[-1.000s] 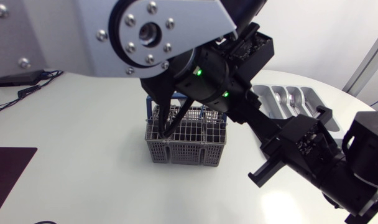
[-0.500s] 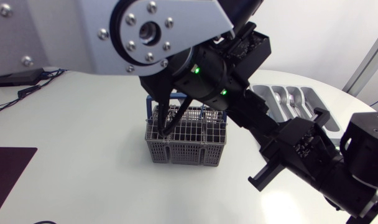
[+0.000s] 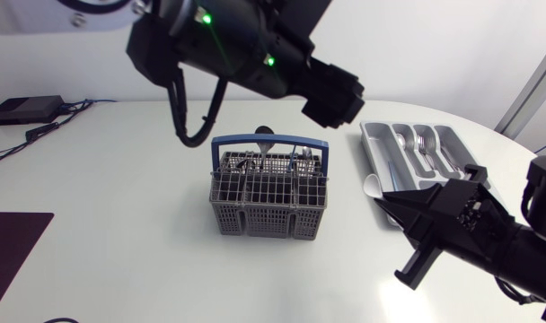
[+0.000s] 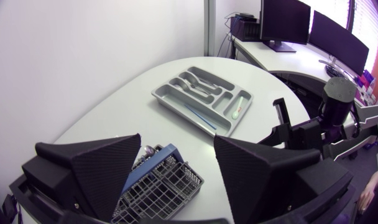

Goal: Unload the cutlery basket into the drawer organizer.

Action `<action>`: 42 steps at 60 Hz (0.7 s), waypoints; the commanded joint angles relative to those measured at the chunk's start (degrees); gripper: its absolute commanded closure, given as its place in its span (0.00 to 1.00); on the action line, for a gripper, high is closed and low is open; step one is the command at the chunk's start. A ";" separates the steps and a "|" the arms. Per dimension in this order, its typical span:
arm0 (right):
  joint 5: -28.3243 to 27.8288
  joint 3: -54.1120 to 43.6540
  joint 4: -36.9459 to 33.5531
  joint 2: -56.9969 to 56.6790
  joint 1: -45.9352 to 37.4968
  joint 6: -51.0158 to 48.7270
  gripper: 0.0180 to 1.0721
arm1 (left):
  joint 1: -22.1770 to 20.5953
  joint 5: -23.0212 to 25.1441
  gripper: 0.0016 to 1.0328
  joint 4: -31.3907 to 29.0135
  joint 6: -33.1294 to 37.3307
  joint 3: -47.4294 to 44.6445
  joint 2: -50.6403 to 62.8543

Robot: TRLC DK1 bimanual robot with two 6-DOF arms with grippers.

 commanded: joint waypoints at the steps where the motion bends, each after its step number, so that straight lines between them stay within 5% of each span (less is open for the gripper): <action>1: -4.87 -0.48 -2.13 -0.29 -6.64 -5.55 0.94 | 1.51 -0.46 0.05 0.32 1.58 -3.11 -2.95; 21: -28.08 2.59 -8.20 11.66 -33.97 -26.99 0.94 | 3.71 -3.53 0.05 4.62 5.27 -14.89 -11.39; 42: -33.09 12.79 -16.55 33.10 -48.74 -54.77 0.95 | 5.82 -3.53 0.05 6.12 5.44 -21.74 -15.52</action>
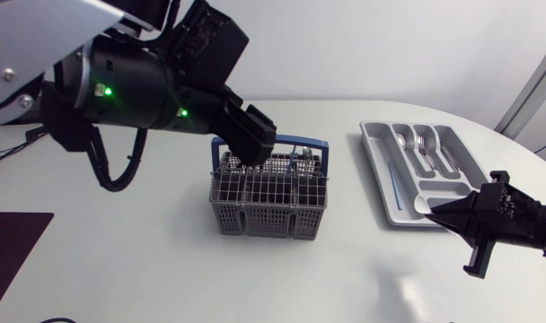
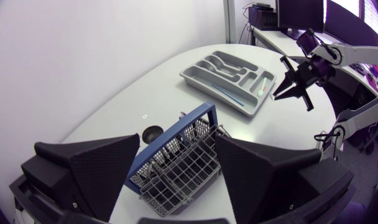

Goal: Unload the cutlery basket into the drawer organizer.

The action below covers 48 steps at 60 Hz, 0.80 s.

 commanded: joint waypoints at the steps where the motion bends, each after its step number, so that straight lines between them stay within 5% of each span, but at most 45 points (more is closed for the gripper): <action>1: -0.61 4.11 -1.27 5.66 -2.82 -9.05 0.95 | 0.48 -0.08 0.05 0.96 0.44 -2.01 -1.70; 16: 2.73 15.45 -6.19 20.51 -7.65 -21.35 0.95 | 0.75 -0.08 0.05 1.31 0.35 -4.11 -3.11; 48: 16.53 25.03 -1.97 37.12 -6.16 -29.53 0.88 | 1.89 -0.08 0.05 1.66 0.35 -6.93 -4.43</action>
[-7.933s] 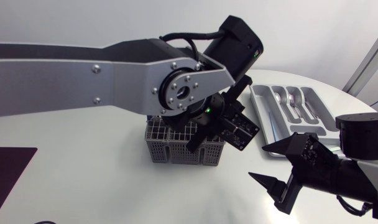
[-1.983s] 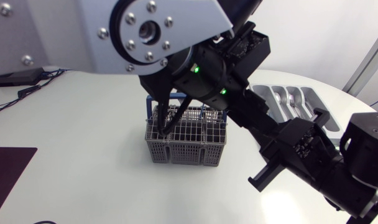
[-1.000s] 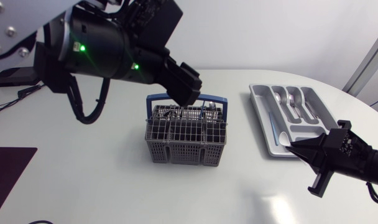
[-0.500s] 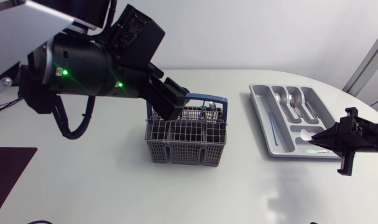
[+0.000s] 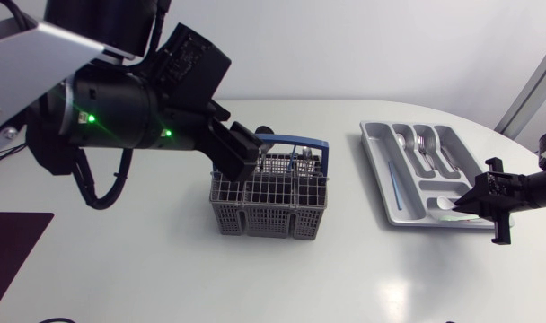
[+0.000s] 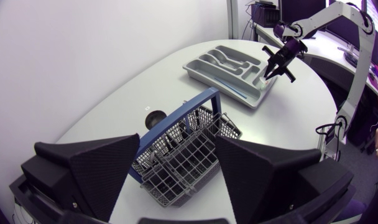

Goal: Unload the cutlery basket into the drawer organizer.

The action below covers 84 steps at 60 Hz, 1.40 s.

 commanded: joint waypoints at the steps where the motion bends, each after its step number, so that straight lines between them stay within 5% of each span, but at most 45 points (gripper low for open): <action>1: 1.34 0.92 1.75 1.85 1.05 -2.95 0.88 | 0.64 -0.08 0.05 0.44 0.22 -1.73 -1.06; 24: 6.70 2.50 8.07 7.30 2.37 -3.92 0.79 | 0.99 -0.08 0.05 0.53 0.40 -2.96 -1.50; 45: 6.53 1.27 11.41 6.07 2.20 -2.60 0.47 | 1.08 -0.17 0.05 0.53 0.57 -3.48 -2.12; 69: -3.58 0.75 -4.32 -11.86 4.57 5.40 0.35 | 2.14 -0.08 0.05 -0.26 1.71 -7.09 -5.63; 84: -10.26 -6.37 -6.16 -25.22 17.40 23.59 0.35 | 1.79 0.54 0.05 -0.26 2.33 -11.13 -7.74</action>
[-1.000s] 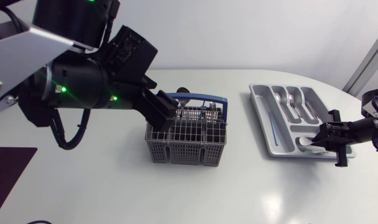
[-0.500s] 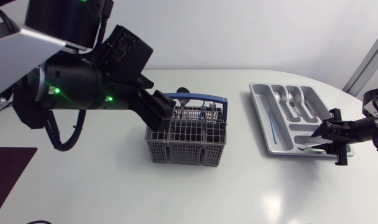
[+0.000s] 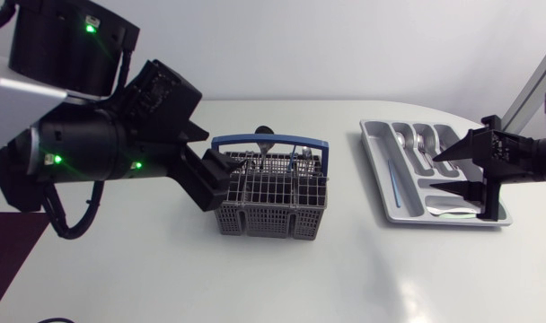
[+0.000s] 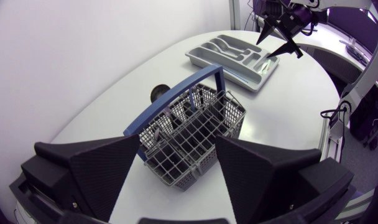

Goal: Unload the cutlery basket into the drawer organizer.

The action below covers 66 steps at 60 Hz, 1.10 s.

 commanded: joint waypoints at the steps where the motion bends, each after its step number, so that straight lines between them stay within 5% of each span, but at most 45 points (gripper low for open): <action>1: -1.93 -3.84 -0.94 -4.20 5.45 9.38 0.35 | -0.01 0.49 0.05 -0.04 0.78 -3.07 -1.19; 15: -2.90 -9.38 9.34 -11.32 22.33 33.28 0.35 | 0.87 3.48 0.05 2.59 2.18 -8.25 -1.63; 29: 3.87 -14.21 23.67 -8.95 36.04 46.47 0.36 | 2.89 5.59 0.05 7.34 2.97 -12.47 -1.01; 53: 7.12 -13.95 32.28 -0.86 40.26 50.77 0.91 | 4.12 6.64 0.05 12.79 2.97 -15.64 2.15; 66: 8.61 -15.00 37.03 3.88 39.64 50.60 0.91 | 4.12 6.64 0.05 14.46 2.89 -15.81 4.17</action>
